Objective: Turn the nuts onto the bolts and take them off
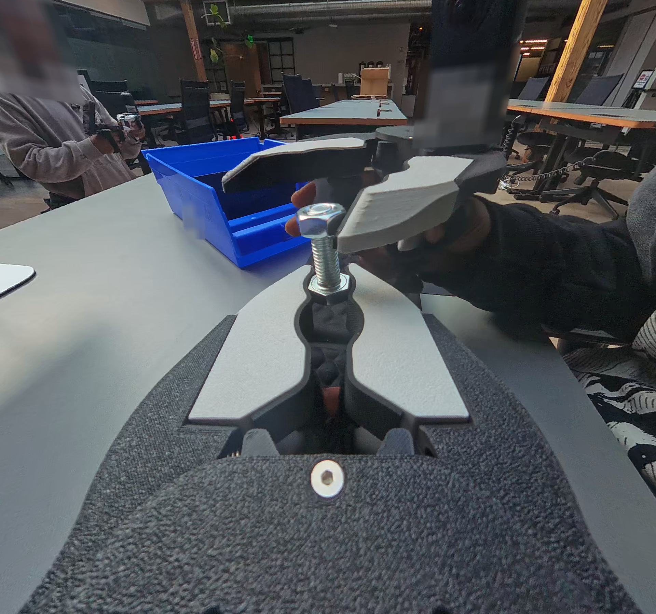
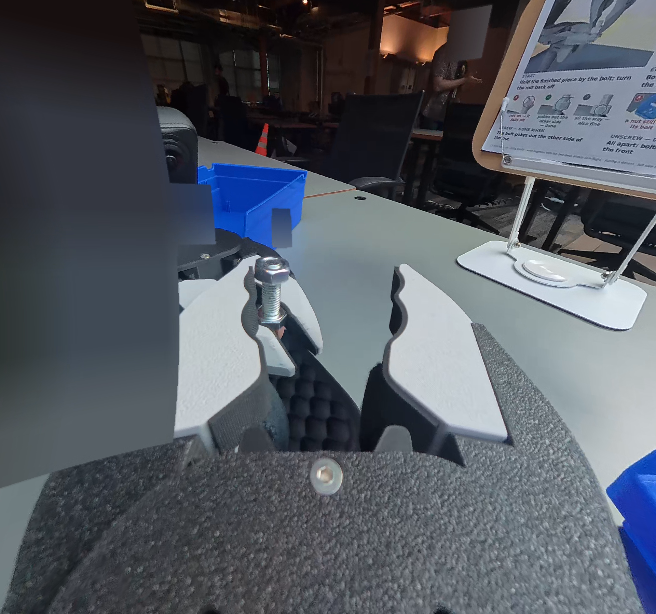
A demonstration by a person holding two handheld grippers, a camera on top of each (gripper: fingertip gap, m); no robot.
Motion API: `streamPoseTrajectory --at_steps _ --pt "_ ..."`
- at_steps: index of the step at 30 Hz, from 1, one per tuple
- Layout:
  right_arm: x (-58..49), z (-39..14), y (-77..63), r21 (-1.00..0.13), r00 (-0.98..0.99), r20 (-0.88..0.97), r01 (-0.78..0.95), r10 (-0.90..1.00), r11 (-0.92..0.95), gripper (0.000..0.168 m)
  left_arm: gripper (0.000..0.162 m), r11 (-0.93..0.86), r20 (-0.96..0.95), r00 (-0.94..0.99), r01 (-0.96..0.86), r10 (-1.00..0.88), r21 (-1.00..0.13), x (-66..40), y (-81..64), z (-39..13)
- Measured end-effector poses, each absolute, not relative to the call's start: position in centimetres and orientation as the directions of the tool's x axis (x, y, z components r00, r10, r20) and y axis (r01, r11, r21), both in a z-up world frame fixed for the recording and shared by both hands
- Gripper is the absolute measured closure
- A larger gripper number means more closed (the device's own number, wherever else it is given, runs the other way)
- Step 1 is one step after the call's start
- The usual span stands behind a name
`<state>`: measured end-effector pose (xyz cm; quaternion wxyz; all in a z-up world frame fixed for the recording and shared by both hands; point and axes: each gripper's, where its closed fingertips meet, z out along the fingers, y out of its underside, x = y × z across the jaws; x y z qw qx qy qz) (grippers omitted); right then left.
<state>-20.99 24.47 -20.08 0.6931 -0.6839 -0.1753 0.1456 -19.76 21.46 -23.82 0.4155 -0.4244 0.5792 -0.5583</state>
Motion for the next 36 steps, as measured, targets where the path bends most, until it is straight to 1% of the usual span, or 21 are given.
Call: streamPoseTrajectory --at_steps 4,7,9,13,18,22,28,29,31,36 --pt "-20.1 -20.2 23.8 -1.0 0.901 0.023 0.015 0.434 0.022 0.094 0.148 0.014 -0.004 -0.292 -0.029 -0.956 -0.999 -19.7 21.5 -23.8" --pt "-19.2 -20.2 23.6 -1.0 0.913 0.025 0.017 0.407 0.024 0.098 0.148 0.014 -0.006 -0.293 -0.026 -0.956 -1.0 -19.8 21.4 -23.8" --pt "-18.8 -20.3 23.5 -1.0 0.915 0.027 0.019 0.402 0.023 0.098 0.148 0.015 -0.007 -0.293 -0.027 -0.956 -1.0 -19.7 21.4 -23.8" --pt "-19.8 -19.3 23.4 -0.998 0.892 0.04 0.01 0.449 0.069 0.096 0.148 0.012 -0.003 -0.293 -0.026 -0.956 -1.0 -19.7 21.5 -23.8" --pt "-21.5 -19.4 24.2 -0.996 0.886 0.078 0.055 0.458 0.064 0.093 0.148 0.016 -0.007 -0.291 -0.028 -0.957 -0.999 -19.7 21.4 -23.8" --pt "-21.4 -20.0 25.0 -0.995 0.906 0.095 0.089 0.413 0.033 0.095 0.148 0.023 -0.013 -0.291 -0.029 -0.957 -0.999 -19.7 21.3 -23.8" --pt "-20.2 -19.9 23.9 -0.998 0.908 0.062 0.054 0.414 0.033 0.094 0.148 0.014 -0.006 -0.29 -0.027 -0.957 -1.0 -19.7 21.4 -23.8" --pt "-19.9 -19.9 23.7 -0.998 0.912 0.061 0.052 0.406 0.034 0.095 0.148 0.01 -0.002 -0.289 -0.025 -0.957 -1.0 -19.7 21.5 -23.7" --pt "-18.8 -19.9 23.6 -0.998 0.926 0.068 0.058 0.372 0.036 0.102 0.148 0.005 0.001 -0.291 -0.02 -0.957 -1.0 -19.7 21.5 -23.7" --pt "-18.9 -19.1 23.4 -0.997 0.913 0.051 0.023 0.404 0.074 0.099 0.148 0.013 -0.005 -0.293 -0.025 -0.956 -1.0 -19.7 21.4 -23.8"
